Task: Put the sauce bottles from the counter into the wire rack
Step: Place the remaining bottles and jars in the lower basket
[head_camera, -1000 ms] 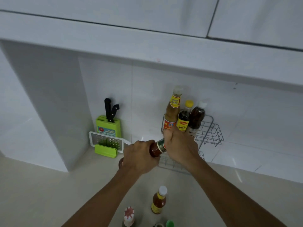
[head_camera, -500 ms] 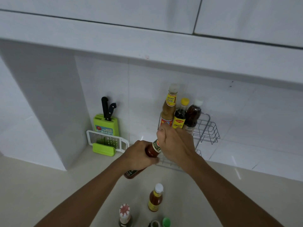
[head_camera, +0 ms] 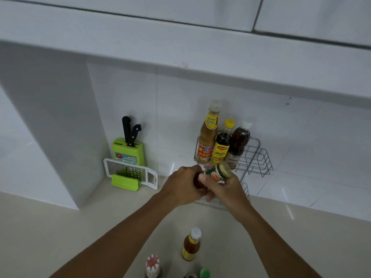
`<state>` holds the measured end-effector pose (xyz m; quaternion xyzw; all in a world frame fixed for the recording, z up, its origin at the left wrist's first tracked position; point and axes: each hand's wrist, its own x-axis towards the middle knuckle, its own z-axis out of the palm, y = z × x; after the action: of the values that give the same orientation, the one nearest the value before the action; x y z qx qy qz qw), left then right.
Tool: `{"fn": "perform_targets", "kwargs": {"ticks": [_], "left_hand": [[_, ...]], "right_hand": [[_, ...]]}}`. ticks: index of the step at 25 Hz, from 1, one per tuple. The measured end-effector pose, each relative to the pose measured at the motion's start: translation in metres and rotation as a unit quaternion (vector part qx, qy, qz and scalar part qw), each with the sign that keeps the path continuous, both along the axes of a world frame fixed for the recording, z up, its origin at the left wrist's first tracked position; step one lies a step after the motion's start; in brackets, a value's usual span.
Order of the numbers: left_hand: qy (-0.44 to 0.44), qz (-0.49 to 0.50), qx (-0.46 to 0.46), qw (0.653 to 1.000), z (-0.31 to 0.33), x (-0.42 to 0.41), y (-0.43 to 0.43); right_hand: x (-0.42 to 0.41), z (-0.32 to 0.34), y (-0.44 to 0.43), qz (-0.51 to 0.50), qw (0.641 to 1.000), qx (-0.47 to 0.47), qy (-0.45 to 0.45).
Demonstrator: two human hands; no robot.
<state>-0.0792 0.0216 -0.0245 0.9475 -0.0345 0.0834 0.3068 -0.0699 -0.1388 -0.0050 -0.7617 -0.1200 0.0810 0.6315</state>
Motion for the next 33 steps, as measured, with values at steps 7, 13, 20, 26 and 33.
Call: {"fn": "perform_targets", "kwargs": {"ticks": [7, 13, 20, 26, 33], "left_hand": [[0.172, -0.083, -0.122, 0.974, -0.087, 0.048, 0.029], [0.345, 0.015, -0.174, 0.922, -0.144, 0.069, 0.03], [0.31, 0.025, -0.194, 0.93, -0.155, 0.078, 0.022], [0.321, 0.018, -0.236, 0.917, -0.162, 0.077, 0.027], [0.316, 0.017, -0.231, 0.92, -0.165, 0.078, 0.027]], "right_hand": [[0.029, -0.046, -0.019, -0.109, 0.979, -0.13, -0.112], [0.064, -0.093, -0.012, -0.105, 0.98, -0.134, -0.1], [0.106, -0.12, 0.016, -0.042, 0.98, -0.189, -0.051], [0.137, -0.13, 0.034, -0.003, 0.968, -0.242, -0.069], [0.143, -0.132, 0.033, 0.007, 0.965, -0.252, -0.076]]}}
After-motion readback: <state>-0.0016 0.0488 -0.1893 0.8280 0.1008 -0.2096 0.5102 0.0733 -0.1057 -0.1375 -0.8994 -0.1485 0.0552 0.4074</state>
